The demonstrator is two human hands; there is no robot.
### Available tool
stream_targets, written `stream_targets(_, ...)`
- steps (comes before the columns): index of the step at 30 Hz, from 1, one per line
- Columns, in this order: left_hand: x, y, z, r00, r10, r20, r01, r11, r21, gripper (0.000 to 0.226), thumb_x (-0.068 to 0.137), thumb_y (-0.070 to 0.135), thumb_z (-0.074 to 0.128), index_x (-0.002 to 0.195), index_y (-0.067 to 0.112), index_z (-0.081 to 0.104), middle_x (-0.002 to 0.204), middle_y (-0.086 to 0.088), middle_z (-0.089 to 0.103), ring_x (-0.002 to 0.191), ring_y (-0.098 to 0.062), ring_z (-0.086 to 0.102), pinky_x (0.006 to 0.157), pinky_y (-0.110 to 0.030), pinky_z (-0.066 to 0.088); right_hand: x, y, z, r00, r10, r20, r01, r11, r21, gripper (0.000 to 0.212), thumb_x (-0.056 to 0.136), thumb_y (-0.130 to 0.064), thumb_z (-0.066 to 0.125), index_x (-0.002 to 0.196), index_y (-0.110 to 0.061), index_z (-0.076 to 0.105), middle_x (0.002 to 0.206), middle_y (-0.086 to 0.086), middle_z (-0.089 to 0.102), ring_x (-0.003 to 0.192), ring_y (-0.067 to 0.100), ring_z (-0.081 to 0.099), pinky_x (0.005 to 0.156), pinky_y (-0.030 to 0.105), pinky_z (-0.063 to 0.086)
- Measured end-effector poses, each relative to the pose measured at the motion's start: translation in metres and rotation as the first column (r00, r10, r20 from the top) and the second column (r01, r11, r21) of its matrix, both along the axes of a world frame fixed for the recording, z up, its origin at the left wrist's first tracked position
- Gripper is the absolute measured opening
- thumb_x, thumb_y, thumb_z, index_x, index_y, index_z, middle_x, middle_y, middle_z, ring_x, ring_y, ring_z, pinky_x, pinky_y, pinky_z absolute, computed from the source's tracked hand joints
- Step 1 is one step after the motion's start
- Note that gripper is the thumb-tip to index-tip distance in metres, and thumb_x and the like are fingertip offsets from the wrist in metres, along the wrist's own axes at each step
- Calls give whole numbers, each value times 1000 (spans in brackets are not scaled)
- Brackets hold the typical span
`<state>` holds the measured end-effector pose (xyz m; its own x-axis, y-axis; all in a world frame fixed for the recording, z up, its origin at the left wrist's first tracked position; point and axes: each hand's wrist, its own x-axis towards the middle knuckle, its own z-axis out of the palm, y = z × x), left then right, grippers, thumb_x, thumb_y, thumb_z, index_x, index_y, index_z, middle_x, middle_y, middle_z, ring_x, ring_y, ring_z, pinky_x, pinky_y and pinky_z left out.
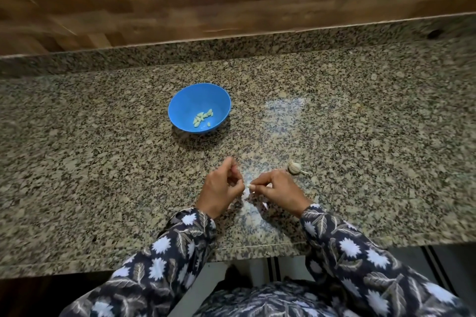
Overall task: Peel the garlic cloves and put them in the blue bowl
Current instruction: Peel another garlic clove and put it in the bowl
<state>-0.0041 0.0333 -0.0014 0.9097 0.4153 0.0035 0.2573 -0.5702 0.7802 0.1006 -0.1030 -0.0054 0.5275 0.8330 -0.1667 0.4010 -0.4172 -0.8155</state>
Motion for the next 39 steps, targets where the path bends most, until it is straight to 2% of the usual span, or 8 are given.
stream_targets(8, -10, 0, -9, 986, 59, -155, -74, 993, -91, 19, 85, 5, 62, 99, 18, 61, 100, 4, 68, 92, -7, 65, 80, -21, 55, -9, -7, -5, 1000, -26, -15, 25, 999, -44, 24, 92, -28, 51, 93, -9, 66, 82, 6, 64, 78, 24, 60, 74, 35, 50)
stream_targets(13, -13, -10, -14, 977, 197, -76, -200, 979, -35, 15, 81, 10, 68, 93, 18, 69, 89, 7, 69, 81, -6, 66, 72, -17, 55, -15, -8, -7, 1000, -7, -26, 4, 996, -93, 23, 97, -29, 40, 94, -15, 57, 84, 1, 57, 73, 14, 51, 69, 26, 46)
stream_targets(17, -13, -16, -14, 978, 169, -124, -178, 982, -65, 30, 86, 4, 62, 112, 18, 66, 111, 6, 66, 70, 6, 60, 62, -10, 51, -17, -9, -7, 998, 27, 61, -19, 993, -118, 24, 99, -29, 35, 94, -14, 52, 79, -10, 46, 70, 5, 42, 60, 14, 33)
stream_targets(19, -12, -20, -11, 985, 156, -77, -162, 984, -76, 29, 86, 6, 63, 112, 18, 66, 115, 5, 64, 78, 8, 59, 68, -9, 51, -17, -9, -9, 995, 36, 93, -24, 991, -128, 25, 100, -31, 34, 93, -13, 51, 80, -8, 48, 73, 8, 45, 61, 16, 34)
stream_targets(21, -12, -23, -7, 986, 164, -7, -164, 981, -99, 24, 83, 11, 66, 107, 15, 68, 107, 5, 66, 87, 5, 60, 78, -10, 50, -18, -9, -10, 996, 30, 89, -19, 992, -122, 26, 100, -31, 34, 92, -14, 52, 80, -8, 49, 74, 10, 47, 62, 20, 36)
stream_targets(26, -13, -24, -6, 983, 184, -28, -185, 952, -243, 22, 77, 11, 72, 98, 15, 71, 91, 2, 71, 83, -8, 67, 76, -25, 57, -19, -8, -6, 999, 50, 8, -49, 996, -68, 20, 98, -27, 39, 91, -19, 56, 75, -12, 50, 68, 3, 47, 61, 14, 36)
stream_targets(31, -14, -21, -7, 985, 168, -28, -166, 913, -372, 22, 78, 1, 70, 93, 17, 69, 90, 0, 70, 83, -13, 68, 73, -24, 57, -19, -8, -4, 994, 105, -28, -108, 989, -101, 27, 99, -26, 37, 96, -10, 58, 73, -12, 48, 62, 0, 41, 55, 12, 32)
stream_targets(39, -20, -9, -7, 991, 108, -75, -128, 640, -758, 22, 78, -4, 66, 99, -3, 61, 88, -15, 70, 74, -21, 68, 67, -25, 56, -6, -12, 3, 851, 143, -506, -138, 989, 49, 25, 97, -13, 40, 78, -12, 57, 71, 2, 54, 62, 10, 52, 58, 16, 39)
